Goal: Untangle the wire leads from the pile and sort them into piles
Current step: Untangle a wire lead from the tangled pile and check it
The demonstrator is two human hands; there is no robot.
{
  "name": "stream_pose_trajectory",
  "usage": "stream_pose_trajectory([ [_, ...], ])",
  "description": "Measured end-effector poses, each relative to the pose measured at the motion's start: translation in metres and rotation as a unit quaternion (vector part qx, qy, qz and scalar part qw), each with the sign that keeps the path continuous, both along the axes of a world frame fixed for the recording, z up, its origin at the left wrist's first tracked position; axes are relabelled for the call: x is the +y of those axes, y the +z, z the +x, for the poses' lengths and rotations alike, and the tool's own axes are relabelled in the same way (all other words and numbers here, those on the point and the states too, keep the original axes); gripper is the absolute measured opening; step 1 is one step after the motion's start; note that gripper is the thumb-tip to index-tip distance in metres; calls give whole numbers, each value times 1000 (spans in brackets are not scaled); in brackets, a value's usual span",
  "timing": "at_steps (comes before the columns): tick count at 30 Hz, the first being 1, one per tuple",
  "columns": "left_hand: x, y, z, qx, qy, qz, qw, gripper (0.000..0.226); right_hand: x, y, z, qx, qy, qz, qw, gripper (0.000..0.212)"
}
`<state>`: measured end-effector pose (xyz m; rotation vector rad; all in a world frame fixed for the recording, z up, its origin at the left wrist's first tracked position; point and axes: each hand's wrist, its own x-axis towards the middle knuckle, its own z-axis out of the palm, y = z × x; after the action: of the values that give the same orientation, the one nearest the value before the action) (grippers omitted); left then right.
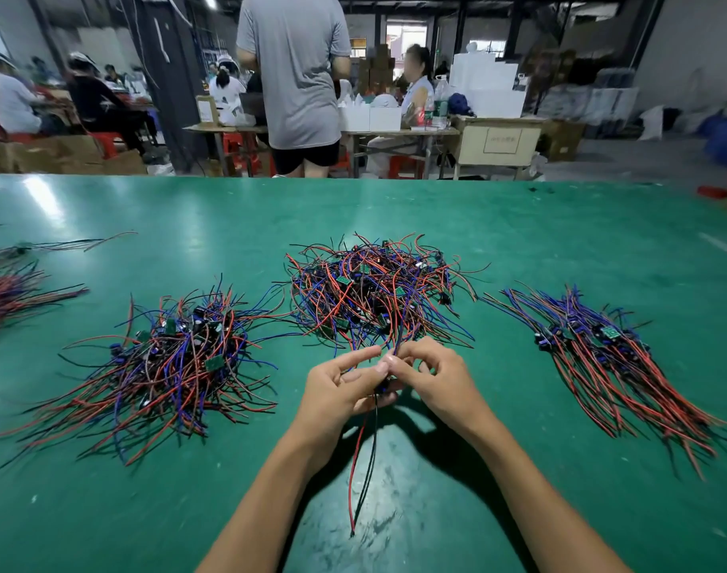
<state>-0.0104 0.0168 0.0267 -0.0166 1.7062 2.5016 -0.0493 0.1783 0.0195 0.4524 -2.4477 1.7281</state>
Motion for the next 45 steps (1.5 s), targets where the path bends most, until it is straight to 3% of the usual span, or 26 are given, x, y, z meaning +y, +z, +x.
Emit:
stream_pose_trajectory([
  [8, -8, -3, -4, -54, -35, 25, 998, 24, -20, -3, 10, -22, 7, -55, 998, 23],
  [12, -8, -5, -5, -48, -3, -15, 999, 16, -29, -8, 11, -30, -6, -108, 994, 26],
  [18, 6, -6, -8, -7, 39, -66, 997, 16, -41, -7, 7, -51, -114, -138, 983, 43],
  [25, 14, -4, -7, 23, -12, -93, 995, 15, -28, -1, -5, -134, -174, -256, 941, 33],
  [32, 17, -6, -2, 9, -45, -76, 996, 13, -10, 0, -21, -161, -246, -277, 915, 29],
  [34, 18, -6, -1, 10, -44, -73, 996, 14, -8, 1, -21, -125, -248, -269, 922, 28],
  [38, 13, -1, -1, 8, -6, -90, 996, 19, -2, 4, -11, 36, -154, -199, 967, 22],
  [42, 6, 4, 0, 1, 17, -50, 999, 16, -1, 2, -6, 2, 21, -95, 995, 23],
  [45, 3, 4, 2, -3, -5, -42, 999, 18, -2, 1, -4, -26, 32, -127, 991, 24],
])
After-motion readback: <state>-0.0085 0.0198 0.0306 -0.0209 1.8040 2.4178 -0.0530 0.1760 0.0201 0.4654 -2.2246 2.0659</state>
